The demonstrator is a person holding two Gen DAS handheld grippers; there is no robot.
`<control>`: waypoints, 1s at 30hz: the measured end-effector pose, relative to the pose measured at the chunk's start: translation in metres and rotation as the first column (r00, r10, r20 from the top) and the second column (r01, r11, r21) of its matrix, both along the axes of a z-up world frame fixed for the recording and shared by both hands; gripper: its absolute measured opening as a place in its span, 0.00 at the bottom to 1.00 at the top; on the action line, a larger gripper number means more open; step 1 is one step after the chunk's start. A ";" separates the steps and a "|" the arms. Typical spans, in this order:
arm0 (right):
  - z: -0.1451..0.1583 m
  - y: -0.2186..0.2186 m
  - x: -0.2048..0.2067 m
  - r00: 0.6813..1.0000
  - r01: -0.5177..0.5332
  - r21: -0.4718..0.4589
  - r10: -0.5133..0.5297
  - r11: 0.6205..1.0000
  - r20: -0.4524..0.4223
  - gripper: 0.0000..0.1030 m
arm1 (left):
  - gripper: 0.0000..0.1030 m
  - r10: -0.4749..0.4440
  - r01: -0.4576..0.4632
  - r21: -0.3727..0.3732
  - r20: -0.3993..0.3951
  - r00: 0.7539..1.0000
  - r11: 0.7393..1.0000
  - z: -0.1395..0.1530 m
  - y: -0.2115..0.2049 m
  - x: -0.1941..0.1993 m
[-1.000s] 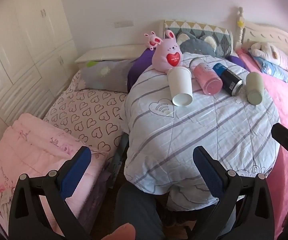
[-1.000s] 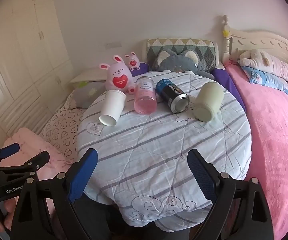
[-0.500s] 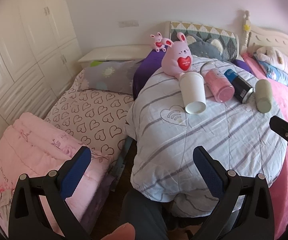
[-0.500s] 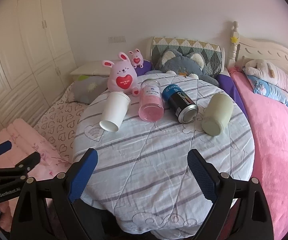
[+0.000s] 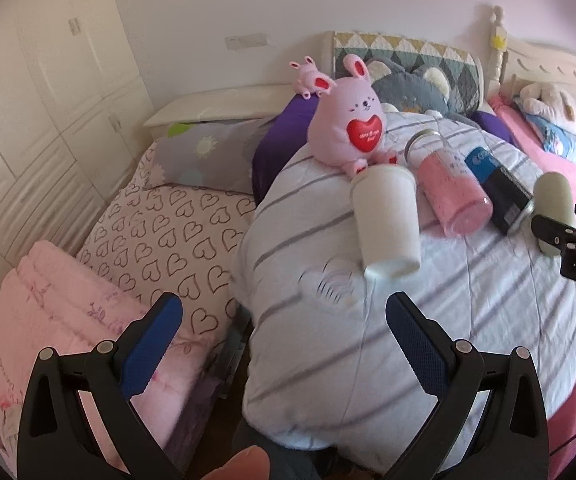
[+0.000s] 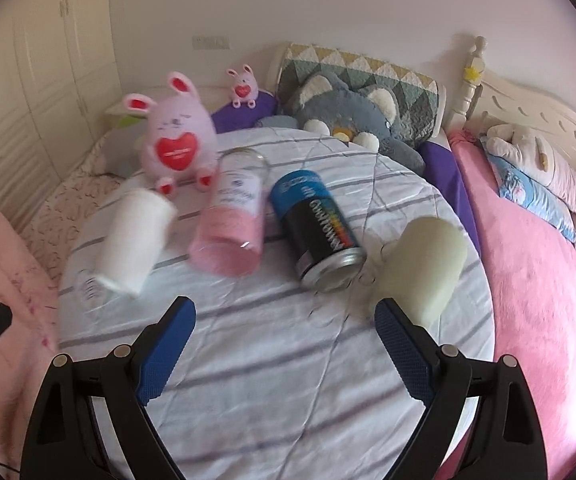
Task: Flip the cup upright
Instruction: 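Move the right tool toward the blue-and-black CoolTowel cup lying on its side, then close the right tool around the CoolTowel cup and lift it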
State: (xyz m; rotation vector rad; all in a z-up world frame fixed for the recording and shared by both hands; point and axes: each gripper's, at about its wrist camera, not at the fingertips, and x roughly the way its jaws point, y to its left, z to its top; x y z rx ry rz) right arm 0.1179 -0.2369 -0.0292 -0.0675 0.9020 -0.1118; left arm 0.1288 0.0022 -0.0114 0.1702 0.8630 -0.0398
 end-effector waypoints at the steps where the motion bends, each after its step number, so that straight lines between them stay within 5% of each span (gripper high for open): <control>1: -0.001 -0.004 0.007 1.000 -0.001 -0.003 0.001 1.000 -0.006 0.90 | 1.00 -0.002 0.002 0.002 0.000 1.000 1.000 -0.001 -0.006 0.009; 12: -0.021 -0.038 0.080 0.996 -0.054 -0.020 0.052 0.998 -0.077 0.90 | 1.00 -0.029 0.029 0.002 -0.027 0.999 1.000 -0.013 -0.066 0.091; 25: -0.067 -0.045 0.134 0.952 -0.151 -0.011 0.142 0.989 -0.270 0.90 | 1.00 -0.040 0.041 0.009 -0.053 0.998 0.999 -0.022 -0.081 0.112; 28: -0.077 -0.048 0.137 0.943 -0.139 0.044 0.145 0.989 -0.301 0.66 | 1.00 -0.035 0.035 0.007 -0.055 0.998 0.999 -0.021 -0.079 0.111; 30: -0.078 -0.047 0.135 0.944 -0.127 0.051 0.136 0.991 -0.301 0.66 | 1.00 -0.033 0.033 0.004 -0.055 0.998 0.999 -0.021 -0.075 0.110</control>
